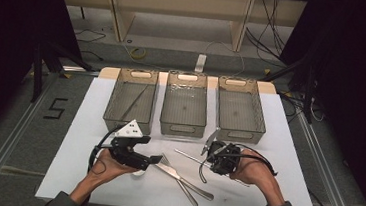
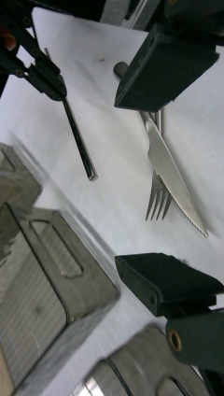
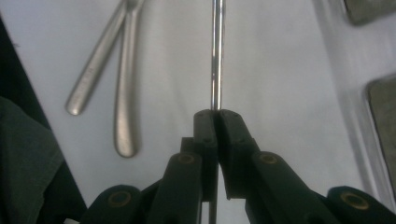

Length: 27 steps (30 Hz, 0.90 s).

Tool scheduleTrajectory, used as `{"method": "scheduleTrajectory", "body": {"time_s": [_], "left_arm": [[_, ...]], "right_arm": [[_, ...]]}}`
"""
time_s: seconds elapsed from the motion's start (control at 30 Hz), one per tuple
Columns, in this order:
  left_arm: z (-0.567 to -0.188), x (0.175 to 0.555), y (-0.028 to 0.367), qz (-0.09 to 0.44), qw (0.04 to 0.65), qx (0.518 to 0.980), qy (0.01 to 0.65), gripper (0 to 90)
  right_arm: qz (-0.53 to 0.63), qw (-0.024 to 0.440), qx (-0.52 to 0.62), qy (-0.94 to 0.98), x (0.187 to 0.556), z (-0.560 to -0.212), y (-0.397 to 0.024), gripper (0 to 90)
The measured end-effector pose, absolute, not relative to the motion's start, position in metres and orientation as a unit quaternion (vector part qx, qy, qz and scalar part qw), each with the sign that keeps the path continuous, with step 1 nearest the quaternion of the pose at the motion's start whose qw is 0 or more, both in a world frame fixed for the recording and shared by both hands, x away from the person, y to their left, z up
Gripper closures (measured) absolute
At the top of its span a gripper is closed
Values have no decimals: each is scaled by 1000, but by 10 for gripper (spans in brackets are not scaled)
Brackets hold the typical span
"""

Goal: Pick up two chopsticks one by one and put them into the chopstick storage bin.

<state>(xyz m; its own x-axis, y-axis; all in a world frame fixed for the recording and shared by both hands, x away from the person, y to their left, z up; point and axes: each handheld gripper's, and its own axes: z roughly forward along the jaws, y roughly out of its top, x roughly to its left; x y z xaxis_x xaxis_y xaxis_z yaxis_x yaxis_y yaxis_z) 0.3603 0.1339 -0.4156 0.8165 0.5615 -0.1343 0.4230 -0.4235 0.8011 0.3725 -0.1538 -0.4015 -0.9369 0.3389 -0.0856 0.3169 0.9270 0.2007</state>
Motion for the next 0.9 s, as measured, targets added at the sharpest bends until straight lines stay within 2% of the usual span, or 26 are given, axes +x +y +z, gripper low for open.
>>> {"method": "scheduleTrajectory", "body": {"time_s": [0.3, 0.57, 0.8, 0.9], "left_arm": [[-417, 360, 114, 55, 420, 870, 253, 192], [-416, 352, 98, 57, 384, 898, 207, 208], [-418, 346, 90, 54, 355, 918, 169, 292], [-418, 343, 86, 52, 346, 925, 152, 361]], "right_arm": [[102, 65, 112, 986, 353, -388, -134, 866], [96, 68, 91, 989, 344, -385, -126, 866], [90, 66, 74, 991, 339, -387, -120, 866], [89, 61, 72, 992, 337, -389, -117, 866]]}}
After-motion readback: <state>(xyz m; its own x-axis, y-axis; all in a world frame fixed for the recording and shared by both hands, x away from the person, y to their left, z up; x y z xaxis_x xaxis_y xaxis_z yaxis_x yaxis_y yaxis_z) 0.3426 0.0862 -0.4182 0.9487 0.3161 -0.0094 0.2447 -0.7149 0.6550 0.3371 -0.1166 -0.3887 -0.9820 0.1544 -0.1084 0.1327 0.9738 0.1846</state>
